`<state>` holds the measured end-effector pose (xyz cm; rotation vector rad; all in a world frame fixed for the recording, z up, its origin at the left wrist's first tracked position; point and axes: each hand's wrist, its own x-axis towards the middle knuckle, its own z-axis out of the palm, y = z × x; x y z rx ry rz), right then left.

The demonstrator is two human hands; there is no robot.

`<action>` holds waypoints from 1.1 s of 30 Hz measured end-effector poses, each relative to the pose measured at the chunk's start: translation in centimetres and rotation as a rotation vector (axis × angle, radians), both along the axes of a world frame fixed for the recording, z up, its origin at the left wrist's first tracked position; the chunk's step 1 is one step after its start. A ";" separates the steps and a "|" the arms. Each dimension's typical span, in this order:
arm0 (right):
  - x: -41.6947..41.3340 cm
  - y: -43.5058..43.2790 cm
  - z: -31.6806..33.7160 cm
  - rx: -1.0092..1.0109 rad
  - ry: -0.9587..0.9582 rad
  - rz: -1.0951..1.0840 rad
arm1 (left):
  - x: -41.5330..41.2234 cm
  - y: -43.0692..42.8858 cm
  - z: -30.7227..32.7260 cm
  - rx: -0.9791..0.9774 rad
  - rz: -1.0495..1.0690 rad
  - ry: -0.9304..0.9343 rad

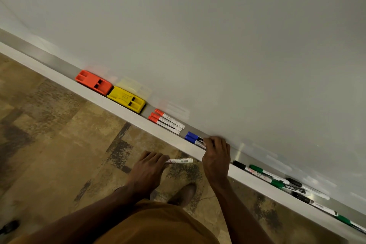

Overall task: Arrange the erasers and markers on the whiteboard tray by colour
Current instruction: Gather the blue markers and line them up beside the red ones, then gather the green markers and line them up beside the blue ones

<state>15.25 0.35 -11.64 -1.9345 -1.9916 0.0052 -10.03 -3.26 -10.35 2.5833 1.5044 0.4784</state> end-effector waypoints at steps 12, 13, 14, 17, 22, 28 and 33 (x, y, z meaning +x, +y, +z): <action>3.3 -4.1 1.2 0.143 0.289 -0.194 | 5.2 6.0 3.1 0.008 -0.109 -0.024; 3.9 -5.0 1.3 0.146 0.287 -0.222 | 6.1 6.6 3.4 0.044 -0.105 -0.018; 4.5 -5.9 1.3 0.147 0.281 -0.244 | 7.1 7.3 3.7 0.079 -0.105 -0.011; 6.1 -8.3 1.1 0.132 0.274 -0.311 | 9.8 8.8 4.4 0.121 -0.118 0.032; 7.5 -11.3 1.0 0.121 0.245 -0.386 | 11.9 9.2 4.3 0.080 -0.191 0.198; 9.1 -12.5 1.0 0.129 0.248 -0.422 | 12.5 9.0 4.1 0.067 -0.156 0.277; 10.8 -12.2 1.1 0.143 0.221 -0.423 | 13.1 8.4 4.2 -0.011 -0.101 0.350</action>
